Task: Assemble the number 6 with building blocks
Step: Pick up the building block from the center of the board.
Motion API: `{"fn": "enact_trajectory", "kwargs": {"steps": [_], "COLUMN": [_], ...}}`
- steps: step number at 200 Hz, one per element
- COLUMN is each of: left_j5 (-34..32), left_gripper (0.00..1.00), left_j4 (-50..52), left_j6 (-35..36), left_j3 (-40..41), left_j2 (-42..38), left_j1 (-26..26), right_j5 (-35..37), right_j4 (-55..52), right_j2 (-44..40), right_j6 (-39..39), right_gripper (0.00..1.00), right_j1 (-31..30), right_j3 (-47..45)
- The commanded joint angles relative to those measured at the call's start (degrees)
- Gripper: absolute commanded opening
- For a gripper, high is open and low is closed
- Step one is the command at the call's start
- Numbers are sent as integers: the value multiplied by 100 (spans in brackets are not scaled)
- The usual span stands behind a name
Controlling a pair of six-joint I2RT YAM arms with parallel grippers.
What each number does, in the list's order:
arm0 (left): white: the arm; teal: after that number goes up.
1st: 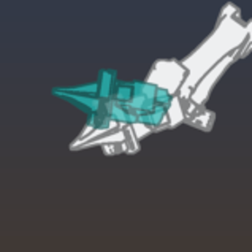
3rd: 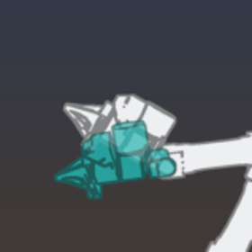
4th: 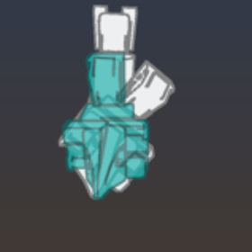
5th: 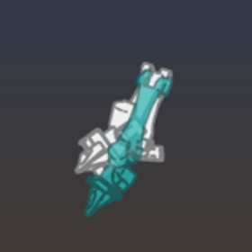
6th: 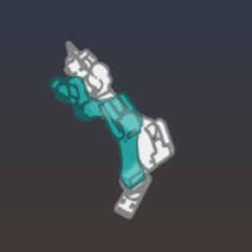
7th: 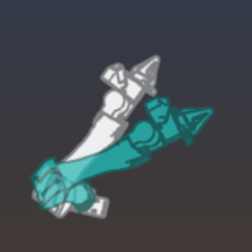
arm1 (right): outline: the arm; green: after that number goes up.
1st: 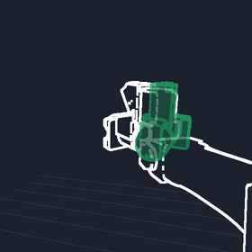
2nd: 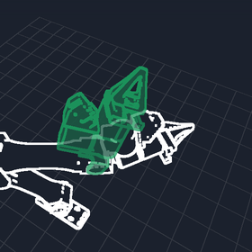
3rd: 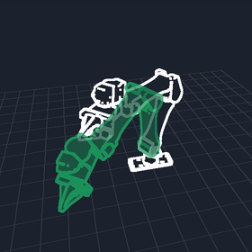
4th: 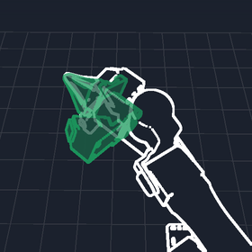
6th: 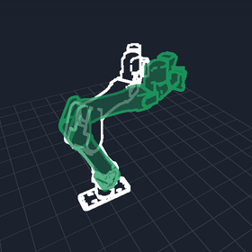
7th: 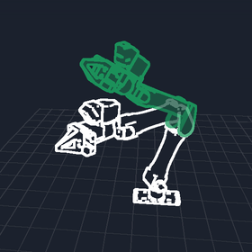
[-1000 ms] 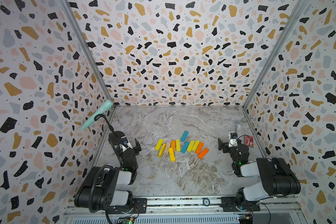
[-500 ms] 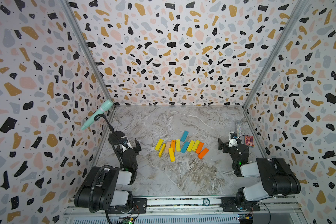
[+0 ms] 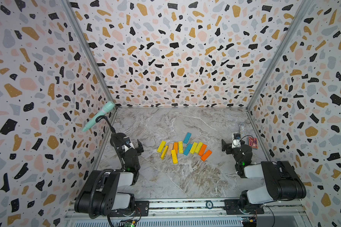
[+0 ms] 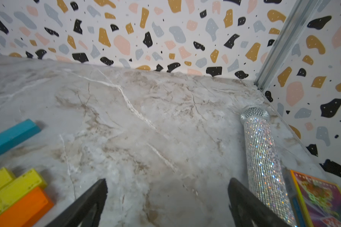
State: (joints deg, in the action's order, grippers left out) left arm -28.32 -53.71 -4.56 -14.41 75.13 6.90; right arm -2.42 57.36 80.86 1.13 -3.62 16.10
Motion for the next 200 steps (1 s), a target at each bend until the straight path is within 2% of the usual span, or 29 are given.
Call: {"fn": "enact_trajectory", "kwargs": {"steps": [1, 23, 39, 55, 75, 87, 102, 138, 200], "left_j5": [48, 1137, 1223, 1218, 1088, 930, 1073, 1035, 1097], "left_gripper": [100, 100, 100, 100, 99, 99, 100, 99, 99], "left_j4": [1448, 1457, 1531, 1359, 699, 523, 547, 448, 468], "left_j6": [-482, -953, -1063, -998, -737, -562, -575, -500, -497], "left_j3": [-934, -1006, -901, -575, -46, 94, 65, 126, 53], "left_j2": [-595, -947, -1151, -1375, -1592, -1645, -1712, -1628, -1465], "left_j1": [40, 160, 462, 799, 1320, 1608, 1741, 1825, 1840], "right_j5": [262, 157, -71, -241, -282, -423, -525, -655, -563], "right_j4": [-1803, -4128, -5488, -6149, -6325, -6293, -6251, -6034, -6101], "right_j2": [-823, -1056, -939, -793, -639, -478, -276, 107, 595], "right_j6": [-356, -1060, -1453, -1763, -2193, -2392, -2530, -2657, -2765], "right_gripper": [92, 87, 87, 86, 86, 83, 78, 72, 67], "right_j1": [-223, -578, -907, -1297, -1702, -1739, -1748, -1764, -1996], "right_j3": [896, 1886, 2395, 2538, 2459, 2382, 2321, 2268, 2386]}}
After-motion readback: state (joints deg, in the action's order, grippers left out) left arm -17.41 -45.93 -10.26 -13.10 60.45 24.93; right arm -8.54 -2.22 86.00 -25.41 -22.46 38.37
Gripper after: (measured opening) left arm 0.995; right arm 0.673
